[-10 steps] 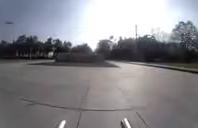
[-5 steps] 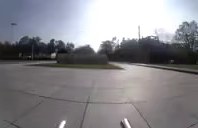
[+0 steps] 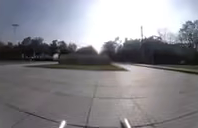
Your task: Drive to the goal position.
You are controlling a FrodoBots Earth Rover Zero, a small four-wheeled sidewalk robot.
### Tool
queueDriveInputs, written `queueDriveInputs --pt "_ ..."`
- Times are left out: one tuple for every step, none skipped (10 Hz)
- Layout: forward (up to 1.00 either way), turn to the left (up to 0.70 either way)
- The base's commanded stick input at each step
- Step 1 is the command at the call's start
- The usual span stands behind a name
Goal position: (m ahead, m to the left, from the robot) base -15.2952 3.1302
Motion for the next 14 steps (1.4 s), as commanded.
queueDriveInputs --pt "1.0 0.0" --pt "1.0 0.0" --pt "1.0 0.0" --pt "1.0 0.02" --pt "1.0 0.11" --pt "1.0 0.03" --pt "1.0 0.1" --pt "1.0 0.03" --pt "1.0 0.11" --pt "1.0 0.17" --pt "1.0 0.2" --pt "1.0 0.08" --pt "1.0 0.0" --pt "1.0 0.0"
